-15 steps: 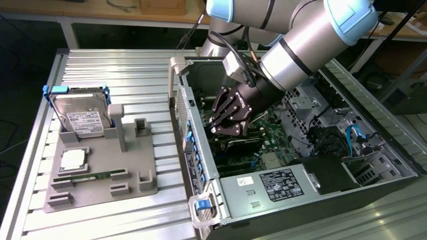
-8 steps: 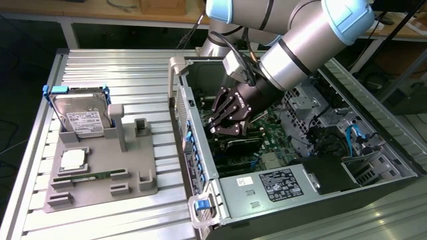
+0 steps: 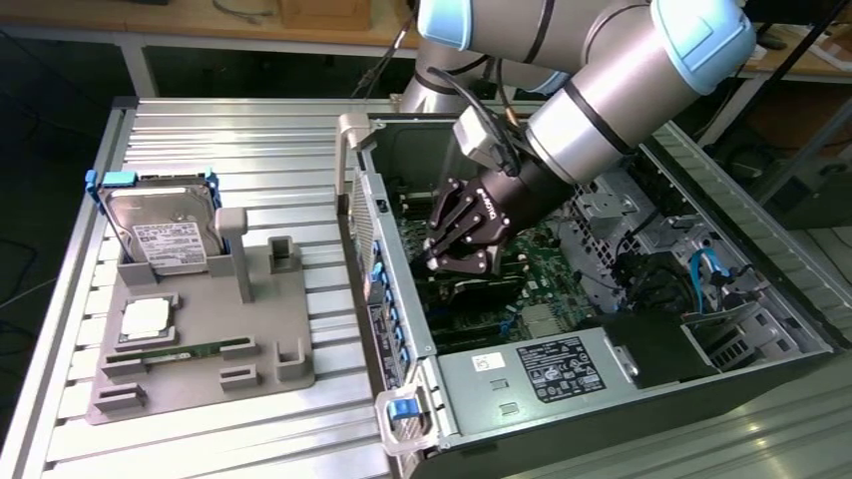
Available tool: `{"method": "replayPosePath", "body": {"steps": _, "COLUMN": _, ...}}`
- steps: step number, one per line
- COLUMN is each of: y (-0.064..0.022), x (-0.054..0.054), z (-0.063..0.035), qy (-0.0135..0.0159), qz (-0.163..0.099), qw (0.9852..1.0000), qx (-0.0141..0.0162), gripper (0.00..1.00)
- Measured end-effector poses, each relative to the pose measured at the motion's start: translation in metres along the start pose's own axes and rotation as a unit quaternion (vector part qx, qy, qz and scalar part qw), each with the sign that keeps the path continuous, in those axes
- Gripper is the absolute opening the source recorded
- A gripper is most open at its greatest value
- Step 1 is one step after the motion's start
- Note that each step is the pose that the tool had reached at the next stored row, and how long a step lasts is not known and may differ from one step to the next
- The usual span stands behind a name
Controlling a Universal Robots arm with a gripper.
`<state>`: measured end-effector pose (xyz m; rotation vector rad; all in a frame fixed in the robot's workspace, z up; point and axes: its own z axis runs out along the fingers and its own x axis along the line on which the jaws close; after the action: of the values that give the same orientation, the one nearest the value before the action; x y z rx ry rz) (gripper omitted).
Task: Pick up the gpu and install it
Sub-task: 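Press down on the gpu until it lock into place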
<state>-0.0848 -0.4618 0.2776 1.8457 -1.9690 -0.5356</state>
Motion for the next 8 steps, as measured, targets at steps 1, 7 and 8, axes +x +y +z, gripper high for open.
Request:
{"method": "replayPosePath", "body": {"steps": 1, "y": -0.0008, "x": -0.0003, "z": -0.0008, "qy": 0.0005, "qz": 0.001, "qw": 1.0000, "qx": -0.0001, "gripper": 0.11}}
{"method": "replayPosePath", "body": {"steps": 7, "y": -0.0062, "x": -0.0023, "z": -0.0042, "qy": 0.0049, "qz": 0.005, "qw": 1.0000, "qx": -0.0007, "gripper": 0.11}}
{"method": "replayPosePath", "body": {"steps": 8, "y": -0.0062, "x": -0.0026, "z": -0.0043, "qy": 0.0054, "qz": 0.005, "qw": 1.0000, "qx": -0.0007, "gripper": 0.11}}
